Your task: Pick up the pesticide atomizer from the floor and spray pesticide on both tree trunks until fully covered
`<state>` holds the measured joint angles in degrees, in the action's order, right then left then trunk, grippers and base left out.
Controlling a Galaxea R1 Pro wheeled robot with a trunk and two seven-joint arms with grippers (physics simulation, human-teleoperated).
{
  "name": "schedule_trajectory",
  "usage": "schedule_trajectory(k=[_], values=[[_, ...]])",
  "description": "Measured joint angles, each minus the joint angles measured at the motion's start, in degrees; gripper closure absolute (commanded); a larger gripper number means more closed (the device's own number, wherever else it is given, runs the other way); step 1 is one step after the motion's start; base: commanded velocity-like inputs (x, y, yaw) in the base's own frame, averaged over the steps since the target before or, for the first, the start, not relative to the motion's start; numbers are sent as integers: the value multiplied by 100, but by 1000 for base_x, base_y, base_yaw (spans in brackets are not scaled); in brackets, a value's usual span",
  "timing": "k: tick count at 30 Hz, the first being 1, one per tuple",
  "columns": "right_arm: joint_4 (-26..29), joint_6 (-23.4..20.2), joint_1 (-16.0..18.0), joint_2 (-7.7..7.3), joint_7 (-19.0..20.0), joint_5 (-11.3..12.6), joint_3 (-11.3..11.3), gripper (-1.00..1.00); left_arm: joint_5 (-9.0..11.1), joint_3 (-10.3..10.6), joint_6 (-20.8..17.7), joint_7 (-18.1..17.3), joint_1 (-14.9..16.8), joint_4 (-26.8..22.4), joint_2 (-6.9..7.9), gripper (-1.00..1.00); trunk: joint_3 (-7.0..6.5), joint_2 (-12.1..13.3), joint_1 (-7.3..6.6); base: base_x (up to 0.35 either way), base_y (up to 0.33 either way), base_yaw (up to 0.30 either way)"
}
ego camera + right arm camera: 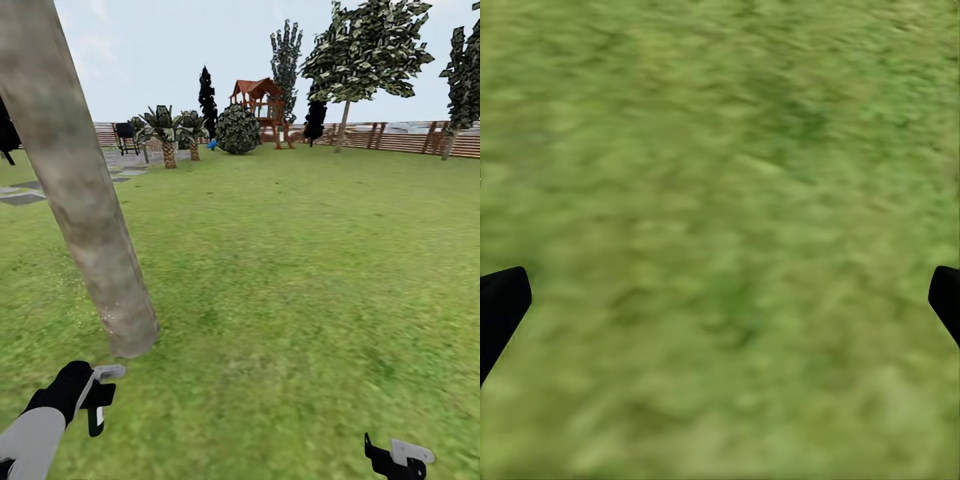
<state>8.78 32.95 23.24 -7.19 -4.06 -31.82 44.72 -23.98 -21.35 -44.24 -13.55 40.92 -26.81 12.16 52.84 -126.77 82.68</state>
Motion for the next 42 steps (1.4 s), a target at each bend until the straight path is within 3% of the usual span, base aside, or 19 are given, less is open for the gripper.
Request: schedule_trajectory(k=[4,9,13,15,17,18,20,22,26,29,32,35,36,39,42], values=[[-1,0,0,-8,0,-3,1,-100,-2,38,243,-216,55,0,75,100,0,0,0,0,-1,5],[0,0,0,-9,0,-1,1,-100,-56,79,293,-737,147,-195,315,100,-1,0,0,0,0,0],[0,0,0,-9,0,-2,1,-100,-437,167,281,-824,575,-410,433,100,-1,0,0,0,0,0],[1,0,0,-9,0,-1,0,-100,-632,184,281,-979,681,-420,622,100,0,0,0,0,0,0],[-3,0,0,-9,0,-1,0,-100,-722,251,288,-1870,719,-444,1038,100,0,0,-1,0,0,2],[-3,0,0,-9,0,0,1,-100,-734,364,276,-2080,724,-498,1109,100,0,0,0,0,0,67],[-5,0,0,-9,0,-1,2,-100,-768,646,247,-2258,723,-708,1115,100,0,0,0,0,0,191],[-6,0,0,-7,0,0,2,-100,-745,819,32,-2389,719,-876,952,100,0,0,0,0,0,258],[-6,0,0,-9,0,0,2,-100,-812,868,-117,-2568,740,-1017,805,100,0,0,0,0,0,165],[-4,0,0,-9,0,0,1,-100,-852,877,-144,-2642,794,-1110,871,100,0,0,0,0,0,17],[-4,0,1,-8,0,0,0,-100,-881,883,-123,-2662,994,-1110,1124,100,-1,0,0,0,0,3],[-5,0,0,-9,0,0,1,-100,-864,919,-152,-2983,975,-1121,1182,100,0,0,0,0,0,0],[-5,0,0,-9,0,0,1,-100,-879,975,-148,-3090,965,-1123,1178,100,0,0,0,0,0,0],[-7,0,0,-9,0,0,1,-100,-875,1520,-166,-3447,976,-1126,1170,100,0,0,0,0,0,0],[-7,0,0,-9,0,-4,1,-100,-920,1635,-332,-3820,1034,-1128,1179,100,0,0,0,0,0,0]])
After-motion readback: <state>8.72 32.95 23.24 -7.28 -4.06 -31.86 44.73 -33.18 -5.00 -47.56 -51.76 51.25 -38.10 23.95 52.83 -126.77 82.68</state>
